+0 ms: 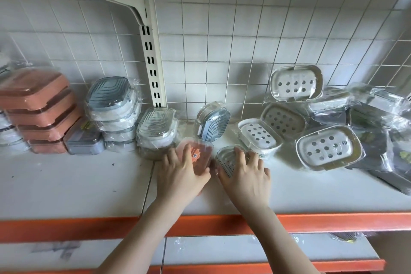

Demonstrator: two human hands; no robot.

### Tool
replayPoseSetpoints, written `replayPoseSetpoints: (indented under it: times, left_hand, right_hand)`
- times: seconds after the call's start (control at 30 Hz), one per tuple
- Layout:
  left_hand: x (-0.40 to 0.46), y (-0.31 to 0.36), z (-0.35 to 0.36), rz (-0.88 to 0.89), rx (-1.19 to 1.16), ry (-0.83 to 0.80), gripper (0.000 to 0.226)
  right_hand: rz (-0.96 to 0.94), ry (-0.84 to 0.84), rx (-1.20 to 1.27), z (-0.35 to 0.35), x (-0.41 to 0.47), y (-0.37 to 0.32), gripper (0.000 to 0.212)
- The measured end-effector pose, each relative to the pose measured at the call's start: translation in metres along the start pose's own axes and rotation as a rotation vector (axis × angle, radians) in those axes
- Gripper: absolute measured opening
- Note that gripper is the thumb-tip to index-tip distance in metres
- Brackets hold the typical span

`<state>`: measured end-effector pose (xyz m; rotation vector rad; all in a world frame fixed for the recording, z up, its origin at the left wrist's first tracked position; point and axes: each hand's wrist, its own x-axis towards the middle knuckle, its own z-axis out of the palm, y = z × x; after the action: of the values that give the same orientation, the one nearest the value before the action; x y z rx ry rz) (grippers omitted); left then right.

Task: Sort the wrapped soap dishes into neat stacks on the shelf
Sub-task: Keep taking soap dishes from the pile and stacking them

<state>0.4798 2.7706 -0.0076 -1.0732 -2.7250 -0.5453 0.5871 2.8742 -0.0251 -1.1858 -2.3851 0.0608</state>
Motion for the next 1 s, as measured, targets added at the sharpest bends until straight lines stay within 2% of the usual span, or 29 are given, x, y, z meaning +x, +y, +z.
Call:
replayPoseSetpoints:
  times: [0.07, 0.3, 0.47, 0.77, 1.0]
  left_hand:
    - [-0.005, -0.002, 0.002, -0.010, -0.027, 0.060, 0.075]
    - [-0.026, -0.010, -0.014, -0.044, -0.100, 0.093, 0.078]
    - [-0.044, -0.025, -0.035, -0.037, -0.163, 0.253, 0.074]
    - [-0.055, -0.089, -0.062, -0.108, -0.129, 0.336, 0.075]
    - [-0.054, -0.159, -0.078, -0.128, -0.066, 0.323, 0.075]
  right_hand:
    - [-0.018, 0.008, 0.009, 0.000, -0.003, 0.002, 0.067]
    - [-0.071, -0.009, 0.080, -0.006, -0.006, 0.009, 0.065]
    - [-0.112, 0.018, 0.275, -0.019, -0.006, -0.001, 0.074]
    - [-0.238, 0.005, 0.403, -0.027, -0.017, -0.067, 0.069]
    - [-0.258, -0.033, 0.357, -0.017, -0.028, -0.130, 0.068]
